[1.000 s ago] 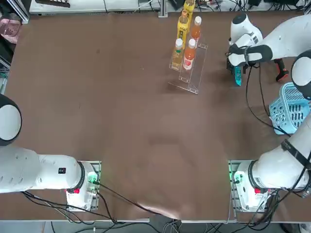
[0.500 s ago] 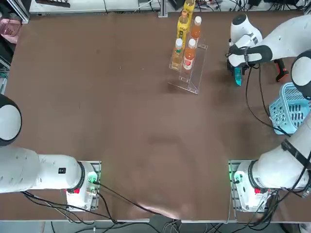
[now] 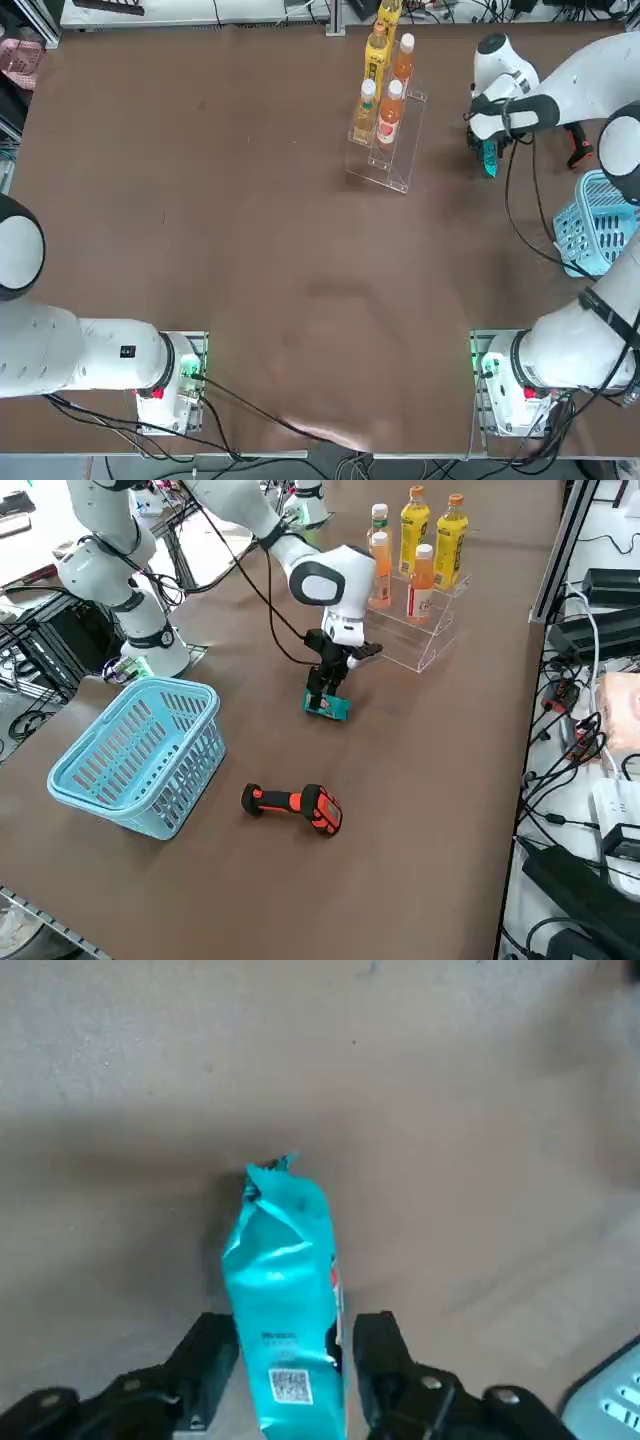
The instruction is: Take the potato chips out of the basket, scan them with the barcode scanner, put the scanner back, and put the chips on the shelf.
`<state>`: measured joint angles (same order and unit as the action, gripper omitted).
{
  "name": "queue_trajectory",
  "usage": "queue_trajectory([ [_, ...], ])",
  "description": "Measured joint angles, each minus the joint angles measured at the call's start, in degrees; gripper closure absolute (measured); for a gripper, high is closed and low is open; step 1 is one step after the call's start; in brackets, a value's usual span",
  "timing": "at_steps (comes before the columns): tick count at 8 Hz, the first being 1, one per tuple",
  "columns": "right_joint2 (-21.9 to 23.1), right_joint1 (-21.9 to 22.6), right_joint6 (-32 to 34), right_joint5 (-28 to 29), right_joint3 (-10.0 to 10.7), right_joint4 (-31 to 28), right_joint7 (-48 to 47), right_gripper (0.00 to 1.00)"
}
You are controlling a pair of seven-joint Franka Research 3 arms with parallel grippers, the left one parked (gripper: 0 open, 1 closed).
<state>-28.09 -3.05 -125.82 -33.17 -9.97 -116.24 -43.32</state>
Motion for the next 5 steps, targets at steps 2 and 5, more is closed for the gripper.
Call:
queue_trajectory([
  [2,-0.01,0.0,0.0,0.0,0.01,0.01,-0.07,0.45],
  [5,0.01,0.05,-0.11,0.01,-0.06,0.23,-0.24,0.51],
])
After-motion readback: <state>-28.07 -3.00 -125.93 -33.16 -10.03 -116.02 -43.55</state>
